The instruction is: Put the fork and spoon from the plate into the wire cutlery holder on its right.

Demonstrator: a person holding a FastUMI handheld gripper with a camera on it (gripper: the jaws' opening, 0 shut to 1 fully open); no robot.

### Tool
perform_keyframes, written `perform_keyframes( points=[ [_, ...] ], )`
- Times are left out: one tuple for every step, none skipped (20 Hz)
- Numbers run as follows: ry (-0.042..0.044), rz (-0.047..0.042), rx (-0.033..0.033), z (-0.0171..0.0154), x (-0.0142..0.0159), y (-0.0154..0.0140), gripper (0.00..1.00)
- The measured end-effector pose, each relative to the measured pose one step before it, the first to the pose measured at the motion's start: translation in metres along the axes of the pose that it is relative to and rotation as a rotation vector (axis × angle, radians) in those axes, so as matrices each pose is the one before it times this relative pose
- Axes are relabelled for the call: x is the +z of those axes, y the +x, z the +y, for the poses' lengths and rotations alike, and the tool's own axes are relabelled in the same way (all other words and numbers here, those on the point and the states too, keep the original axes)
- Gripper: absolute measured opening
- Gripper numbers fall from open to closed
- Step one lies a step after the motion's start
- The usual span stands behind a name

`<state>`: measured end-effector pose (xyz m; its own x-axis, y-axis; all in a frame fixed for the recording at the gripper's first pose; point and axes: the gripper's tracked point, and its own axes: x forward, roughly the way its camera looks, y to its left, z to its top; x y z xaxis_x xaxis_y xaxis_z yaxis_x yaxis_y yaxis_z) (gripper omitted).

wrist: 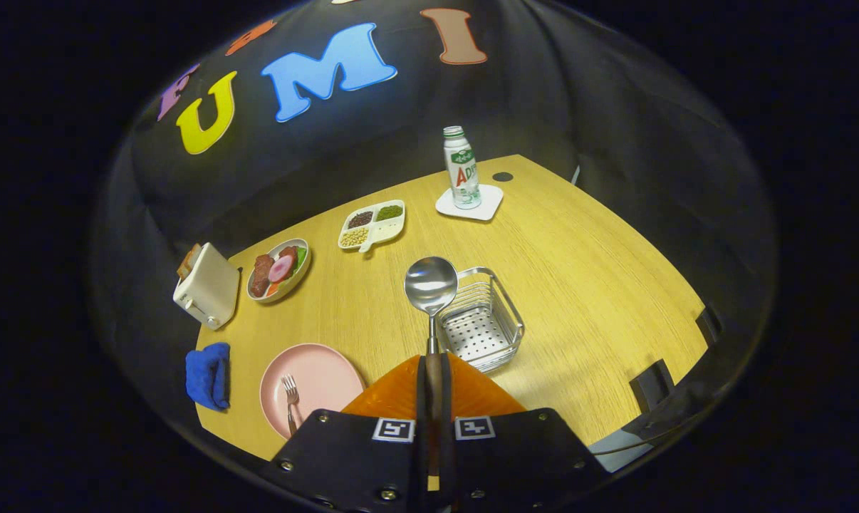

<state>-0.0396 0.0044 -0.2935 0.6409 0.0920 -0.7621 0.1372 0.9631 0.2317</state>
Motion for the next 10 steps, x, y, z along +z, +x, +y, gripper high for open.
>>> perform_keyframes(
  points=[
    [0.01012,0.00126,-0.00774,-0.00652,0.00025,-0.00035,0.07],
    [0.00476,0.00139,-0.00635,-0.00557,-0.00026,-0.00033,0.07],
    [0.00230,0.00571,-0.00579,-0.00491,-0.00097,-0.00100,0.07],
    [0.00247,0.00535,-0.00272,-0.00298,-0.00119,0.00021,0.07],
    [0.00067,0.00485,-0.00251,-0.00239,-0.00083,0.00018,0.07],
    [-0.00090,0.00793,-0.00368,-0.00247,-0.00201,0.00235,0.07],
    [-0.00099,0.00883,-0.00348,-0.00195,-0.00150,0.00110,0.06],
    [-0.00033,0.00593,-0.00079,-0.00096,-0.00121,0.00224,0.07],
    [-0.00055,0.00779,-0.00019,-0.00073,-0.00121,0.00091,0.07],
    [-0.00138,0.01124,-0.00098,-0.00005,-0.00239,0.00158,0.07]
  ],
)
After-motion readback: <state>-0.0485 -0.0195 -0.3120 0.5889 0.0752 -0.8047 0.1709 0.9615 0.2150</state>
